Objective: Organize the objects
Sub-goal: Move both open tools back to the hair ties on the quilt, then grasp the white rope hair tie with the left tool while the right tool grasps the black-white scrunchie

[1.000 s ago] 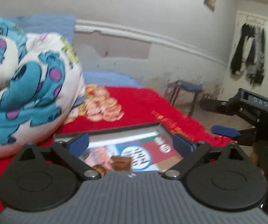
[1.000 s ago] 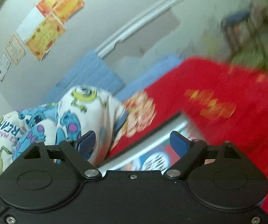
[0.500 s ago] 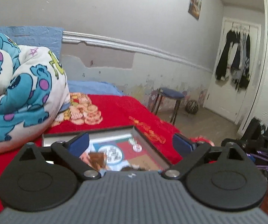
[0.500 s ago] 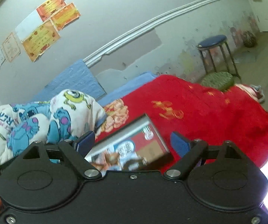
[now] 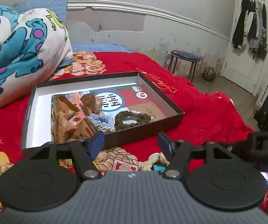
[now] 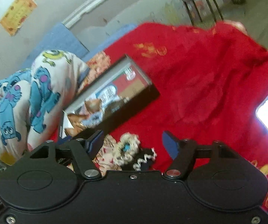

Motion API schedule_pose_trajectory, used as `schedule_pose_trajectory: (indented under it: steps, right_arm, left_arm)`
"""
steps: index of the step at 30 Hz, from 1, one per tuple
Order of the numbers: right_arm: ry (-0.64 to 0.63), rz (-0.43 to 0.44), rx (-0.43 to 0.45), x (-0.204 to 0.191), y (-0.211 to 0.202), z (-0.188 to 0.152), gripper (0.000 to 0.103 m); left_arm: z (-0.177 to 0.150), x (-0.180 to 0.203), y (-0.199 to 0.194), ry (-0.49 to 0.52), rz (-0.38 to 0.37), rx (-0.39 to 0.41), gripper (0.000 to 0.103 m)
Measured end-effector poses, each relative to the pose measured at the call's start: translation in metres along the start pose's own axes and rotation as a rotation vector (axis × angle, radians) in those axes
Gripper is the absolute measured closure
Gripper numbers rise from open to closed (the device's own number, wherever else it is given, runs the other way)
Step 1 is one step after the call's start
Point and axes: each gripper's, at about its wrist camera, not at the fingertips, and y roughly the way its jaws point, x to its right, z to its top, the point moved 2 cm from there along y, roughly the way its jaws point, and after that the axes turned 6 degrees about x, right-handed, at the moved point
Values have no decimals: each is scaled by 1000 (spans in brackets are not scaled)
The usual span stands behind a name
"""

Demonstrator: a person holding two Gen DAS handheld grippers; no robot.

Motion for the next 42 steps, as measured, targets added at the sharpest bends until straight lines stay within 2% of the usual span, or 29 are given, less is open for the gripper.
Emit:
schedule_pose_trajectory:
  steps: [5,9,14,24,31,33,40,41,42]
  right_arm:
    - [-12,-28,-36,0,16,-1,36]
    - [5,-18,-57,4,15,-3,36]
    - [11,-26,-66,5,12,-4,36]
    - [63,-13,-96,11,15,-3,36]
    - [87,-7,-132,13,23,-9,37]
    - [70,-15,-140,9,26,-12,40]
    - [51,-24,-159,7,29,-17,49]
    - [46,-26,-160,7,30,-18,53]
    - [39,-27,-164,6,31,-19,56]
  left_arm:
    - [-3,1,1,-15,29,4,29]
    - [-4,4,-6,21,52,2,30]
    - [-5,7,-18,20,65,14,29]
    - [-14,-3,-9,-36,77,-45,28]
    - [-27,-5,7,-44,71,-158,40]
    - [-31,-4,9,-56,43,-179,40]
    - [-35,9,14,-25,2,-173,41]
    - [-37,10,18,-29,8,-185,43]
    - [-40,12,23,-33,7,-203,50]
